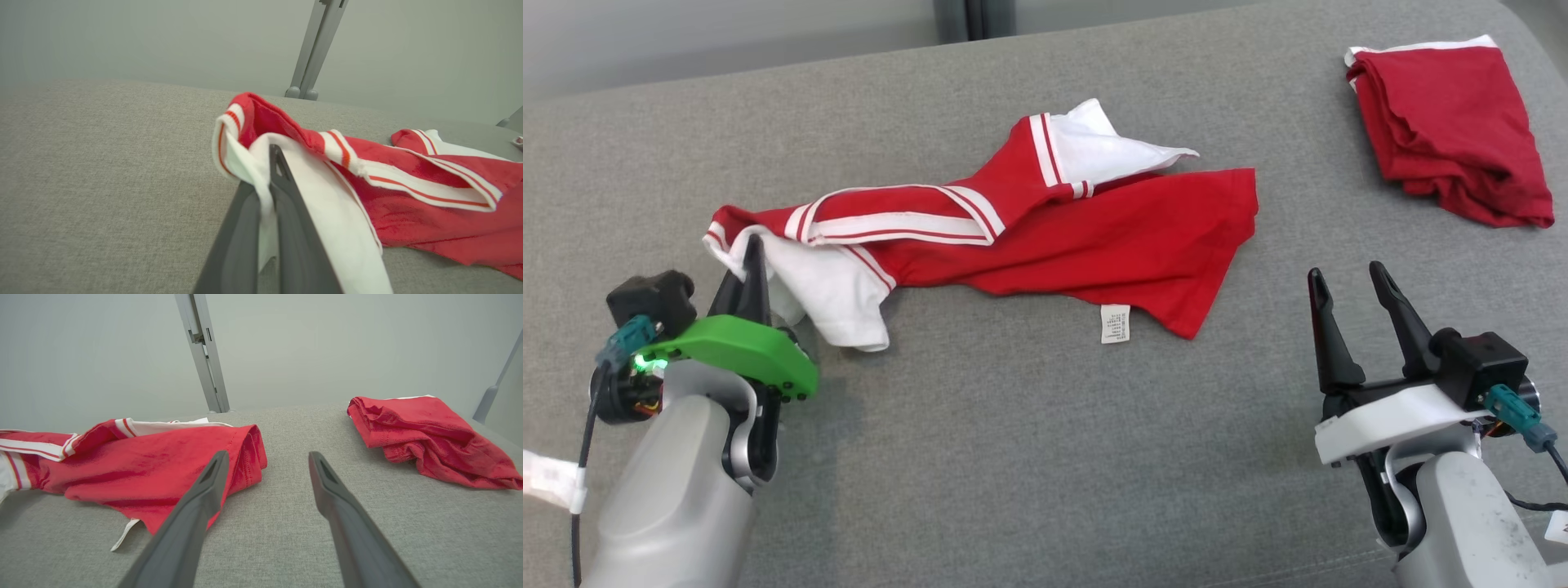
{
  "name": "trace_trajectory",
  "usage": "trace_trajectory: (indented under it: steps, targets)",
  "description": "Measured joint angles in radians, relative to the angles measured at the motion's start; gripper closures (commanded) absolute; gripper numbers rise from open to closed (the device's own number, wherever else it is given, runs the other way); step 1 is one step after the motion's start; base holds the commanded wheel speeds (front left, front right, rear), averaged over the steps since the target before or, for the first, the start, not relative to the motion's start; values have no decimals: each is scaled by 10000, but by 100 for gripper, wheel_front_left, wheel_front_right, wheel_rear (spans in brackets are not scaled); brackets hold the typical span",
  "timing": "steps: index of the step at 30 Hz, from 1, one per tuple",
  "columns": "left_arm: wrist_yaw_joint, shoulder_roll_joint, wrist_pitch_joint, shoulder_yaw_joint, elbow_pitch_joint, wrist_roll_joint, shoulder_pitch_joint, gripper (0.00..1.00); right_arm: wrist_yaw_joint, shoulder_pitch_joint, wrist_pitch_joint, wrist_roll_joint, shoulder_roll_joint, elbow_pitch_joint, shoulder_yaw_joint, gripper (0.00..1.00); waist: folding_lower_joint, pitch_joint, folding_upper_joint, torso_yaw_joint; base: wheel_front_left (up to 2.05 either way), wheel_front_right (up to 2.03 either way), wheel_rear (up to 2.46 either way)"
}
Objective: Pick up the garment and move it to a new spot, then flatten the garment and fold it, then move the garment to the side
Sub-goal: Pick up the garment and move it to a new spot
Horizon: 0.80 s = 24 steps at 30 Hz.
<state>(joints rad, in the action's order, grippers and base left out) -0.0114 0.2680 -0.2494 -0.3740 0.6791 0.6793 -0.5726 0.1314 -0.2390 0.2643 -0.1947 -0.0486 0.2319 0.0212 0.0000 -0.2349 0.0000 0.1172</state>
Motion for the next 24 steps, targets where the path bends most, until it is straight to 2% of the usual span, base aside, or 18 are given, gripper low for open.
trace_trajectory:
  steps: [10, 20, 21, 22, 23, 24]
  targets:
    - [-242, -205, -117, 422, 562, -79, 136, 100, 0, -201, 0, 119, 0, 6, -109, 0, 0, -418, 0, -142, 0, 0, 0]
    - [-384, -36, -146, 658, -458, -539, 621, 100, 0, -169, 0, 188, -2, 107, -6, 0, 0, -217, 0, -248, 0, 0, 0]
    - [-378, -17, -144, 669, -558, -541, 771, 80, 0, -146, 0, 190, 0, 128, 25, 0, 0, -164, 0, -276, 0, 0, 0]
    - [-360, 8, -146, 669, -662, -554, 902, 51, 0, -126, 0, 190, -2, 146, 36, 0, 0, -107, 0, -306, 0, 0, 0]
    - [-320, 27, -146, 665, -767, -570, 1026, 0, 0, -103, 0, 190, -2, 159, 38, 0, 0, -48, 0, -337, 0, 0, 0]
    - [-274, 38, -146, 686, -865, -589, 1137, 0, 0, -76, 0, 190, 0, 167, 31, 0, 0, 1, 0, -360, 0, 0, 0]
